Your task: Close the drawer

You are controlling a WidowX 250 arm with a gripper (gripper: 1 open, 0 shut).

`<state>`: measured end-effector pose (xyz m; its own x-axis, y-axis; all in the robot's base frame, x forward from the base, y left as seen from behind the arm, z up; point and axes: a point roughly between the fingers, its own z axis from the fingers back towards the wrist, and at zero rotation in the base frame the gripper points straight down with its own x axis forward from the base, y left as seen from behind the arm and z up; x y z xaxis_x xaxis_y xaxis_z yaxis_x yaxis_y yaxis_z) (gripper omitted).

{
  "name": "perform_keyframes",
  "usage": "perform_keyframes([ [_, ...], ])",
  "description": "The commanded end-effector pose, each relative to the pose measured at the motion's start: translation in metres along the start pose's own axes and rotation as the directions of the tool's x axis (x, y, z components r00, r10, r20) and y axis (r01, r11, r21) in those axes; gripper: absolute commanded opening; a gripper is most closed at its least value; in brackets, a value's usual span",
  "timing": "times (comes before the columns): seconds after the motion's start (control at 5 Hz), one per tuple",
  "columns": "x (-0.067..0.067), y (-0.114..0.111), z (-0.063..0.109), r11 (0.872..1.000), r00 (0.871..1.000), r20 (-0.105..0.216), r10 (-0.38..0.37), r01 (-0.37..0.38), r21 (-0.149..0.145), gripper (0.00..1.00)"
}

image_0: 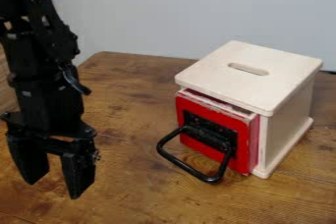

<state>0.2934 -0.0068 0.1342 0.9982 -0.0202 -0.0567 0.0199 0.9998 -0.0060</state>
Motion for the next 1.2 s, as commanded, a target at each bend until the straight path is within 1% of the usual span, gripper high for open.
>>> perform_keyframes([
  [0.0,0.004,-0.006,-0.006,1.0,0.999,-0.014,-0.031,0.031,-0.003,1.0],
  [0.2,0.023,-0.025,-0.008,0.992,0.992,-0.003,-0.126,0.126,0.0,1.0],
  [0.4,0.05,-0.054,-0.008,0.968,0.968,0.021,-0.25,0.249,0.021,1.0],
  [0.6,0.072,-0.078,-0.014,0.937,0.937,0.025,-0.348,0.346,0.053,1.0],
  [0.8,0.092,-0.088,-0.023,0.921,0.922,0.023,-0.387,0.385,0.064,1.0],
  [1.0,0.105,-0.091,-0.032,0.916,0.917,0.024,-0.397,0.395,0.067,1.0],
])
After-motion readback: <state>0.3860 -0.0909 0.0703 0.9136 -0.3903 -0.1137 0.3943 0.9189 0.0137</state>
